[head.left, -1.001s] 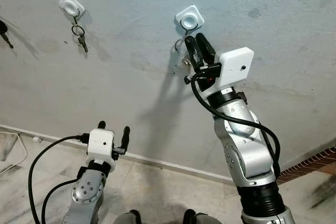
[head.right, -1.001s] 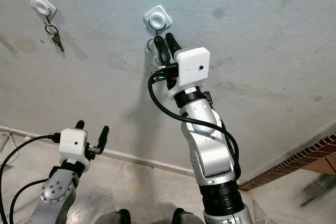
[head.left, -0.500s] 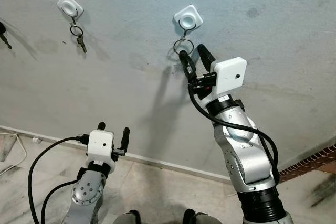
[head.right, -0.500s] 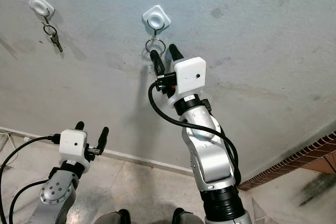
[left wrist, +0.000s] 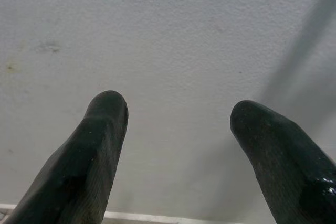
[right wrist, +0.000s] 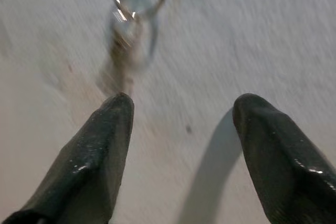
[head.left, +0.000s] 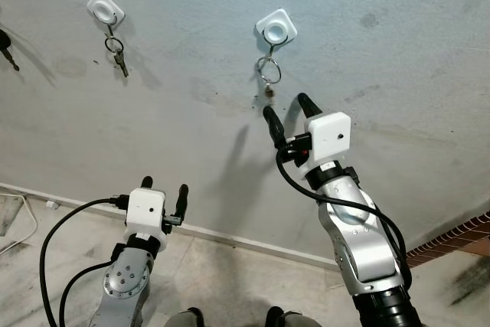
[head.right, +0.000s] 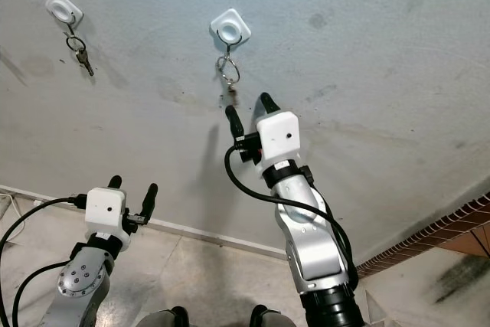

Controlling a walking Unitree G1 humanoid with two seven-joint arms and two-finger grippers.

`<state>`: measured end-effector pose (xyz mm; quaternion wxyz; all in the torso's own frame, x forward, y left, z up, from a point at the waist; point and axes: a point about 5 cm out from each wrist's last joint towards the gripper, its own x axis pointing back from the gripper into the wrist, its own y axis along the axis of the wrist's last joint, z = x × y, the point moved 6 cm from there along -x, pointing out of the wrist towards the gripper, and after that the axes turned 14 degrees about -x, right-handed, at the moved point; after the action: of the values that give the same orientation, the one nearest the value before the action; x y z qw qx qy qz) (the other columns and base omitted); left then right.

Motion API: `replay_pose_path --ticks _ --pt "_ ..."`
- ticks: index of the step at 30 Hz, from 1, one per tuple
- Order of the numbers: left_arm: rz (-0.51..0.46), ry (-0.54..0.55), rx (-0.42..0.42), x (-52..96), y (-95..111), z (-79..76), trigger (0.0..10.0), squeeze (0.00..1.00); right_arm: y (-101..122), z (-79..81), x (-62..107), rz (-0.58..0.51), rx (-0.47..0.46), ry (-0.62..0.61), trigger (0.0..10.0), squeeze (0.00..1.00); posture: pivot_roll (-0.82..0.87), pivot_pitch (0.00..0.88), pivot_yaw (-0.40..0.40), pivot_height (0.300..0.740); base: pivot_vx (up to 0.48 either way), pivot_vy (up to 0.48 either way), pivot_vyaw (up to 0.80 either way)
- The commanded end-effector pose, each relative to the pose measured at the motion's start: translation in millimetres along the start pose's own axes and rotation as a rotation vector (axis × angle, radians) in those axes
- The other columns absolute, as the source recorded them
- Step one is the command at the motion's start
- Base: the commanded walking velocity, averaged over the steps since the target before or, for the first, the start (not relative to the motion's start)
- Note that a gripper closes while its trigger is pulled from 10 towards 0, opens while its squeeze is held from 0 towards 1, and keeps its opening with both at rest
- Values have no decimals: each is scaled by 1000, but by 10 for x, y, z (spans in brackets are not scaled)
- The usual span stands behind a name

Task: Hang keys on a hook

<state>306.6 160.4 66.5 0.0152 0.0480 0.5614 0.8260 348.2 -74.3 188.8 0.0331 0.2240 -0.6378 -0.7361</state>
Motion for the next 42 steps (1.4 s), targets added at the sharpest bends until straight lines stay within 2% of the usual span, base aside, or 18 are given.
replay_pose_path --ticks 1,7,10,14,15,17,18,19,20,24,31,42 --pt "-11 20 -12 3 54 20 10000 0 -85 -116 70 31 9 -47 10000 1000 51 150 -29 740 0 0 0" --pt "-4 48 5 0 72 61 10000 0 -189 -229 187 73 -44 -91 10000 1000 41 156 -35 740 0 0 0" --pt "18 75 17 14 41 115 10000 0 -287 -307 280 117 -114 -133 10000 1000 31 159 -35 740 0 0 0" --pt "42 66 68 19 16 100 10000 0 -357 -340 322 145 -183 -173 10000 1000 24 160 -35 740 0 0 0" --pt "36 56 58 12 36 87 10000 0 -423 -335 344 180 -245 -190 10000 1000 21 163 -36 740 0 0 0" --pt "39 39 59 2 31 53 10000 0 -465 -355 357 209 -220 -201 10000 1000 19 165 -37 740 0 0 0" --pt "53 34 57 -2 -1 34 10000 0 -472 -353 356 213 -252 -200 10000 855 15 165 -36 740 0 0 0" --pt "58 33 55 -2 -13 30 10000 0 -471 -345 354 212 -269 -195 10000 855 15 165 -36 740 0 0 0" --pt "63 31 55 -2 -23 25 10000 0 -466 -341 352 211 -271 -193 10000 0 15 164 -37 740 0 0 0" --pt "67 25 60 -2 -21 16 10000 0 -476 -318 352 229 -275 -185 10000 0 16 164 -36 740 0 66 0" --pt "82 28 62 4 -43 29 10000 0 -538 -333 366 259 -310 -202 10000 0 22 164 -35 740 0 386 0" --pt "94 19 62 1 -57 19 10000 0 -556 -336 370 270 -289 -214 10000 0 21 167 -33 740 0 434 0"
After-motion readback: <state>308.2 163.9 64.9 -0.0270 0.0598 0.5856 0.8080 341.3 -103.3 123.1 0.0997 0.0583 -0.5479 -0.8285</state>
